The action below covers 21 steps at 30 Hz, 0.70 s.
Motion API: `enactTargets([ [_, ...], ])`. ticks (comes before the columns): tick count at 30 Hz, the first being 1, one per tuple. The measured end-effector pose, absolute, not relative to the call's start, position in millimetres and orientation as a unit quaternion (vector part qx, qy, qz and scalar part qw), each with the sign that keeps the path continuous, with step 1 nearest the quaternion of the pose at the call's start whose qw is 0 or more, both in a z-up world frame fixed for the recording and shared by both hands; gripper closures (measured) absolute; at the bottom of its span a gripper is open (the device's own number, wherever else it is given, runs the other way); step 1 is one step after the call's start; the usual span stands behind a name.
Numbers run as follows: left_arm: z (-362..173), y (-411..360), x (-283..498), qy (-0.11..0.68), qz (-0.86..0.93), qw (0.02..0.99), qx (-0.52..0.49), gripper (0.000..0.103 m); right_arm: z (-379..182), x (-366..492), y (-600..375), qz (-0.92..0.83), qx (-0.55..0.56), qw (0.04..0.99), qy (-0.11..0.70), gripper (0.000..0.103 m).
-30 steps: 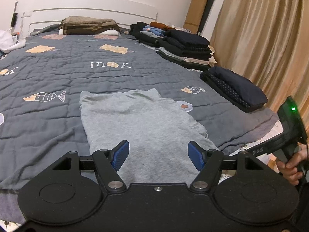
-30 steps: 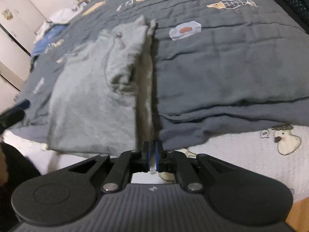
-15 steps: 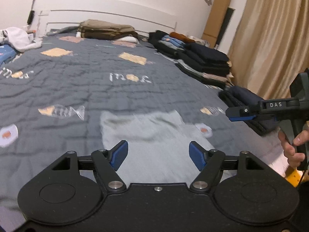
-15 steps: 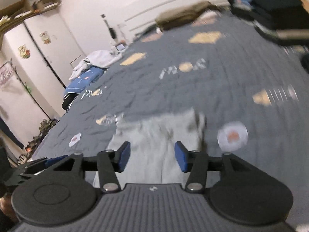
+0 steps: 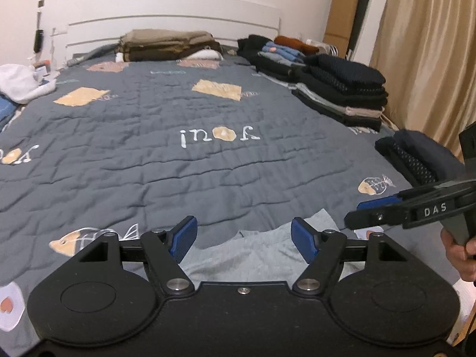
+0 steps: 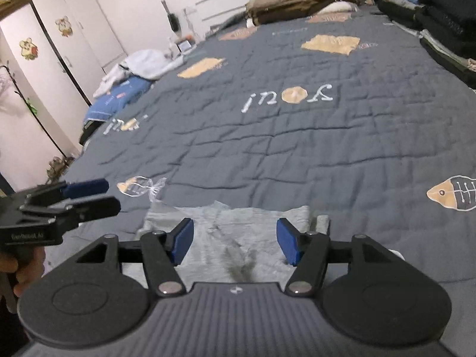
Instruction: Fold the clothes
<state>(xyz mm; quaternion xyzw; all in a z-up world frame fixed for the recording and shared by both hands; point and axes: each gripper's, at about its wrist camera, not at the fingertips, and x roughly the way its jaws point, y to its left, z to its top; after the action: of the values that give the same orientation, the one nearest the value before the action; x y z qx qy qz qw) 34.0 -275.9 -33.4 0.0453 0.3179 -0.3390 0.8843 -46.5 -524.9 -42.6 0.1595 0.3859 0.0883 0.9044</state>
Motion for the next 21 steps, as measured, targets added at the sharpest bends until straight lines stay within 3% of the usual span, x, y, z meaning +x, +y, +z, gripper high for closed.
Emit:
enactTargets([
  [5,-46.7,-280.7,49.9,0.318,-0.359,0.874,0.08,0.039,-47.1,-34.7,-527.4,0.105,0.182,0.898,0.386,0.042],
  [9,-63.0,-274.0,68.4,0.351,-0.357,0.862,0.079,0.055,-59.6,-23.8,-517.7,0.105,0.171,0.893,0.402,0.042],
  [21,-103.7,-265.9,86.2,0.414,-0.335,0.843,0.079,0.048,-98.6,-1.6,-498.0,0.104,0.182,0.874,0.439,0.042],
])
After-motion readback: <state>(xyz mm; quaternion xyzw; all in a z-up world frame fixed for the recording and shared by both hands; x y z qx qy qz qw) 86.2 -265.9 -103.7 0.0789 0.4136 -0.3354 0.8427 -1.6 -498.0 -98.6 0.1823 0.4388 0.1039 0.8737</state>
